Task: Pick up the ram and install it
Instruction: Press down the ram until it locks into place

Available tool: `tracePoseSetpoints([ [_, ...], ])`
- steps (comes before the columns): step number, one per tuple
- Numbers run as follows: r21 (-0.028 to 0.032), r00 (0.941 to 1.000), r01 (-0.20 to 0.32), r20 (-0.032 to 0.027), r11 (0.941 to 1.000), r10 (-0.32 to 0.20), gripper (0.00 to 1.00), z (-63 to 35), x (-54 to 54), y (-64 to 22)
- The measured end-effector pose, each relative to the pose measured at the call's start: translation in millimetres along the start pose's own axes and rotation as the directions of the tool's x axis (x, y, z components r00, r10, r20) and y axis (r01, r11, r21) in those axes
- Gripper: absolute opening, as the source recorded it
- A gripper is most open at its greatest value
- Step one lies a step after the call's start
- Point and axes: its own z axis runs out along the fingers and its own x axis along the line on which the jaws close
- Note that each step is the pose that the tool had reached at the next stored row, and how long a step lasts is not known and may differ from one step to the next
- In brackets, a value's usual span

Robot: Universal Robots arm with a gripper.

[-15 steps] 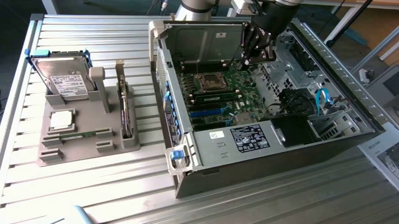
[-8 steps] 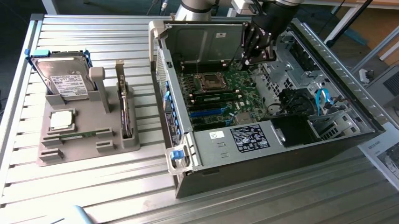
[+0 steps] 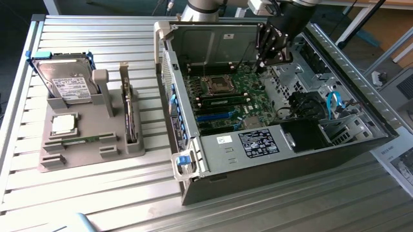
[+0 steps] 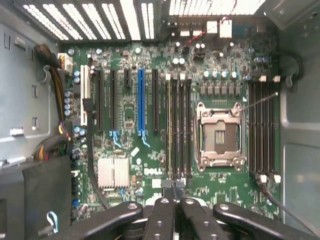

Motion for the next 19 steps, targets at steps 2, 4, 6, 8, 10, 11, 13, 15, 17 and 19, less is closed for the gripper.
tracePoseSetpoints([
  [2,0.0000,1.0000,0.000,-0.0001,1.0000,0.000,0.10,-0.3,-0.1,-5.8],
  [4,0.0000,1.0000,0.000,-0.0002,1.0000,0.000,0.10,-0.5,-0.2,-10.4],
  [6,0.0000,1.0000,0.000,-0.0003,1.0000,0.000,0.10,-0.5,-0.2,-11.1],
  [8,0.0000,1.0000,0.000,-0.0003,1.0000,0.000,0.10,-0.5,-0.1,-11.1],
  [10,0.0000,1.0000,0.000,-0.0002,1.0000,0.000,0.10,-0.5,-0.1,-11.1],
  [11,0.0000,1.0000,0.000,-0.0001,1.0000,0.000,0.10,0.7,-0.1,-11.2],
  [13,0.0010,1.0000,0.000,-0.0001,1.0000,0.000,0.10,6.5,-0.1,-11.5],
  [15,0.0023,1.0000,0.000,-0.0004,1.0000,0.000,0.10,12.5,-0.1,-11.8],
  [17,0.0033,1.0000,0.000,-0.0002,1.0000,0.000,0.10,16.3,-0.1,-11.9],
  [19,0.0043,1.0000,0.000,-0.0001,1.0000,0.000,0.10,20.2,-0.1,-12.1],
])
